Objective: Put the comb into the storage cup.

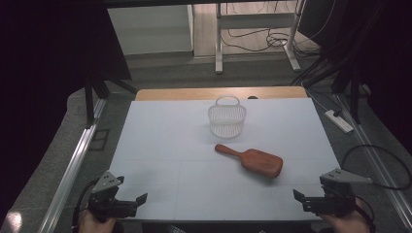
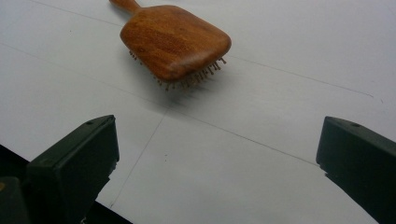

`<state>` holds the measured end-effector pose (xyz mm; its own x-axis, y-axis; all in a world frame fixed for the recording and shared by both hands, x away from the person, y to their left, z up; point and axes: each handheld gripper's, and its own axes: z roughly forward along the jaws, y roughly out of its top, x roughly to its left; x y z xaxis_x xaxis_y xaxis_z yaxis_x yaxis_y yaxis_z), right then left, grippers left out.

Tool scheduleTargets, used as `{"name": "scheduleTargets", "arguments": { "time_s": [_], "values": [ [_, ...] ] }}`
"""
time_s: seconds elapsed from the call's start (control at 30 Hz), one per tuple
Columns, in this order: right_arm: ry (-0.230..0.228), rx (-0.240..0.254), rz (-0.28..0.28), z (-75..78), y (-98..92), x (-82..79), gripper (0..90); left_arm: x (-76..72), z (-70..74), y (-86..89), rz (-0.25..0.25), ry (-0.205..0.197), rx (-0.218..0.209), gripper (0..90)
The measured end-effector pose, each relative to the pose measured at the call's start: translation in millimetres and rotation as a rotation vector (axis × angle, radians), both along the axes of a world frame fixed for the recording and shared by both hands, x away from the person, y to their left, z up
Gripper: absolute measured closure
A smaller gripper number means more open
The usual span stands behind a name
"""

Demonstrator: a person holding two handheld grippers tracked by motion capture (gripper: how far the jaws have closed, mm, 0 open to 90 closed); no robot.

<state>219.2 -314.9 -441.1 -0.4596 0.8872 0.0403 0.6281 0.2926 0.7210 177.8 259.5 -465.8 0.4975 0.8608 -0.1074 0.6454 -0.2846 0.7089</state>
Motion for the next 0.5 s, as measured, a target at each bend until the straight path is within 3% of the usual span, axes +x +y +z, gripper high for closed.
{"name": "scheduleTargets", "arguments": {
  "time_s": [0.5],
  "values": [
    [0.013,0.015,0.007,0.0,-0.9,1.1,0.0,5.3,-2.4,0.6,-0.033,0.046,-0.010,0.4]
  ]
}}
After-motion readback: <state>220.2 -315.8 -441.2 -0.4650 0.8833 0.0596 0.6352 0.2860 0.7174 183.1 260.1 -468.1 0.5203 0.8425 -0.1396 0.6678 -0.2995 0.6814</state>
